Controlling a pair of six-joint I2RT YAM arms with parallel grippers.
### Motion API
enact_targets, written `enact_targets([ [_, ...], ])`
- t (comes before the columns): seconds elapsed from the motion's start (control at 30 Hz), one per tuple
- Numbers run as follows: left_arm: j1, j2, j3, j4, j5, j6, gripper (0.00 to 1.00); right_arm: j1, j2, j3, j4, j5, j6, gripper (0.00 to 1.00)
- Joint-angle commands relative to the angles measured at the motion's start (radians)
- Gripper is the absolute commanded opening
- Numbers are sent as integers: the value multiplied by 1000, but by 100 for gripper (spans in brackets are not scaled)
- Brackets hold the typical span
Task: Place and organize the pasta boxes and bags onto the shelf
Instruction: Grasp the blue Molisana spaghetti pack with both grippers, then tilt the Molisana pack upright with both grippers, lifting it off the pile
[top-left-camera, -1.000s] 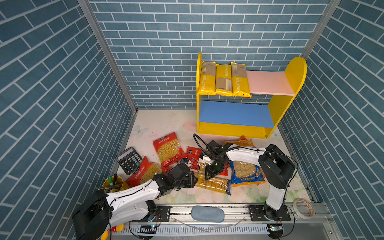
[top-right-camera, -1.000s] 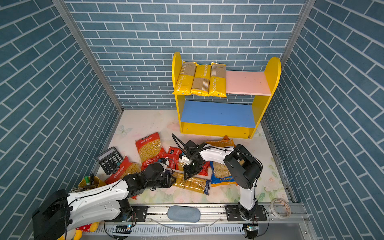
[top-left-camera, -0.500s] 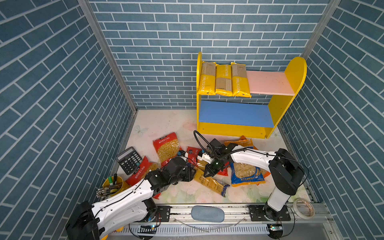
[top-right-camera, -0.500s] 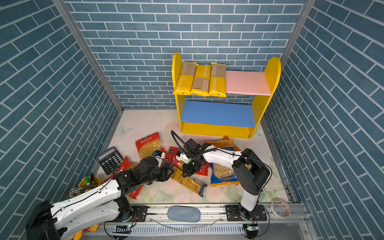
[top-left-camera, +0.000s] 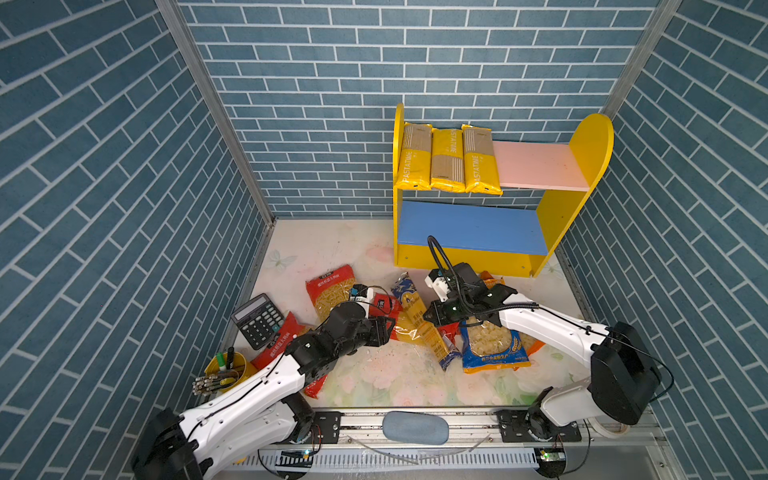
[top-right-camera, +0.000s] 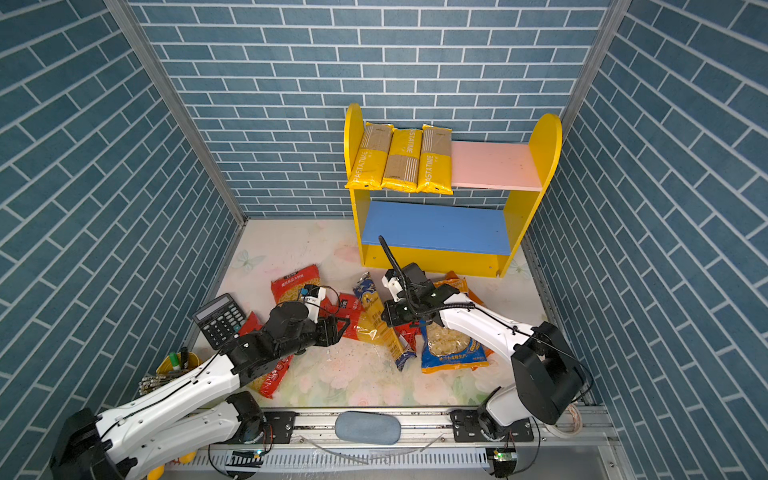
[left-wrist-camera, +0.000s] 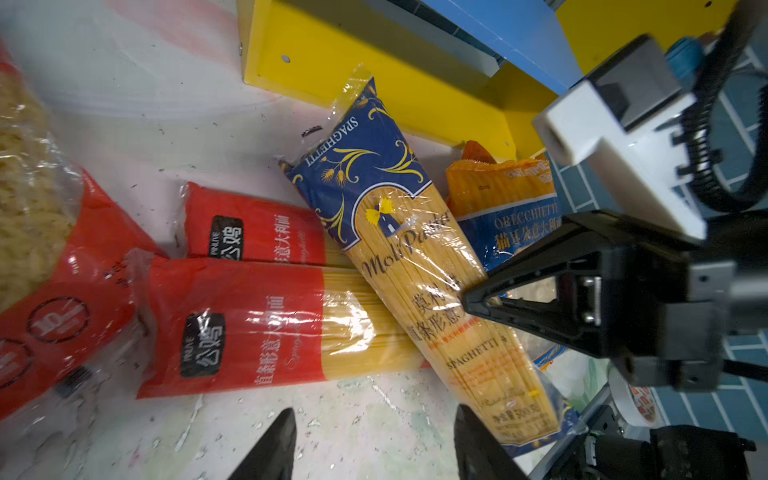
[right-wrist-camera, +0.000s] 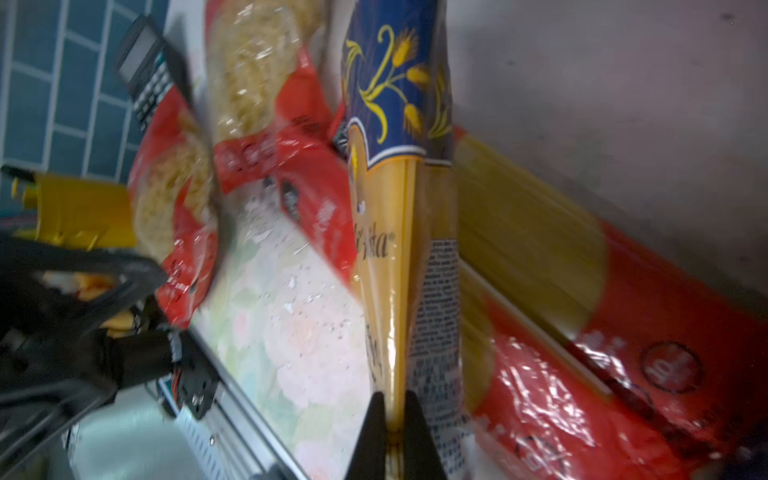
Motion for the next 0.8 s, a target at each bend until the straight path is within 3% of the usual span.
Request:
enact_targets([
  [0.0, 6, 79, -15, 195, 51, -54, 62, 14, -31, -111, 204, 40, 314, 0],
  [0.07, 6, 142, -10, 246, 73, -71, 62, 16, -40, -151, 217, 57, 360, 3],
  [0.17, 3, 223, -7, 300, 105, -82, 62, 11, -33, -152, 133, 58, 318, 21],
  [0.23, 0, 268, -7, 321, 125, -87, 61, 8, -25, -151, 86, 21, 272, 32],
  [0.37, -17, 322, -19, 377, 150, -106, 60, -9, -14, -175, 63, -67, 215, 44],
  [0.63, -43, 425, -37, 503, 177, -155, 50, -57, 27, -219, 157, -121, 160, 46],
  [0.77, -43, 431, -36, 506, 182, -160, 49, -59, 49, -233, 268, -164, 168, 29],
])
